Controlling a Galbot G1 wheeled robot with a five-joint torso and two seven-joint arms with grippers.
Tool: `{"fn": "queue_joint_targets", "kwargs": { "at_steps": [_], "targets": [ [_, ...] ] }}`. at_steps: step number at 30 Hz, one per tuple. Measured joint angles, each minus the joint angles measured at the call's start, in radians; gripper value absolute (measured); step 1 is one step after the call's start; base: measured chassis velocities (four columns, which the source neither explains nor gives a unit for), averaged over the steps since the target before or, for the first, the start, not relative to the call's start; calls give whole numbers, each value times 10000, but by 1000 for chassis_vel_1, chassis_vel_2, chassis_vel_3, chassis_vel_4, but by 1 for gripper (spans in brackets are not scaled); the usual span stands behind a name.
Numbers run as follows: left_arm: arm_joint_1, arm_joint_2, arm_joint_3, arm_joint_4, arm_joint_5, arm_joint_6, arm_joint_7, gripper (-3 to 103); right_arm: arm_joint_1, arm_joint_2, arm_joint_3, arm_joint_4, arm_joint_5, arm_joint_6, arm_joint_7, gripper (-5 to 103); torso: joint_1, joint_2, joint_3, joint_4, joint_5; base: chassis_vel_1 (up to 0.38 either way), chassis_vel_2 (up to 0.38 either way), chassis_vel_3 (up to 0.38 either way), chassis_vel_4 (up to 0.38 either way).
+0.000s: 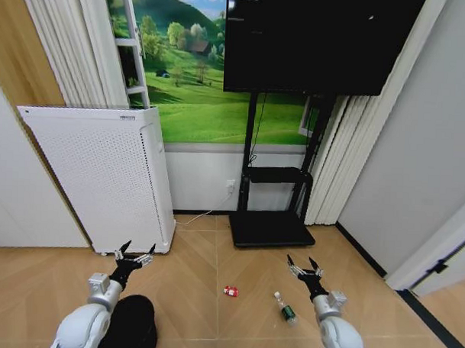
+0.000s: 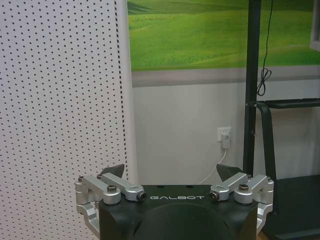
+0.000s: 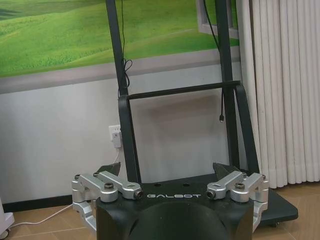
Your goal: Pick up the trash bin and place the garbage on the floor into it.
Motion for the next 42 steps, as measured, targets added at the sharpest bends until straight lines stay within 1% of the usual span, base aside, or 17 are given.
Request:
{"fn": "queue_joint_targets", "kwargs": {
  "at_steps": [3, 5, 6, 11, 19, 30, 42],
  "targets": [
    [-21, -24, 0, 22, 18, -28, 2, 100, 5, 0, 27, -3, 15, 11, 1, 100, -78, -211, -132, 0, 0, 0, 0, 0, 0],
    [-20, -25, 0, 26, 22, -36, 4, 100, 5, 1, 29, -3, 16, 12, 1, 100, -88, -240, -152, 0, 0, 0, 0, 0, 0],
    [-13, -27, -4, 32, 28, -46, 10, 100, 3, 11, 35, -1, 19, 18, 1, 100, -118, -329, -209, 0, 0, 0, 0, 0, 0],
    [-7, -25, -17, 43, 30, -68, 15, 100, 0, 39, 39, -1, 20, 46, 9, 100, -175, -482, -308, 0, 0, 0, 0, 0, 0],
    [-115, -5, 29, 76, 23, -68, 13, 100, 0, 81, 42, -15, 14, 70, 52, 100, -308, -853, -547, 0, 0, 0, 0, 0, 0],
    [-67, -109, 46, 87, 91, -66, -13, 100, -16, 84, 47, -25, 10, 97, 98, 100, -454, -1227, -774, 0, 0, 0, 0, 0, 0],
    [-20, -152, -56, 9, 91, -86, -38, 100, 16, 189, 32, -43, -17, 137, 144, 100, -619, -1746, -1128, 0, 0, 0, 0, 0, 0]
  ]
}}
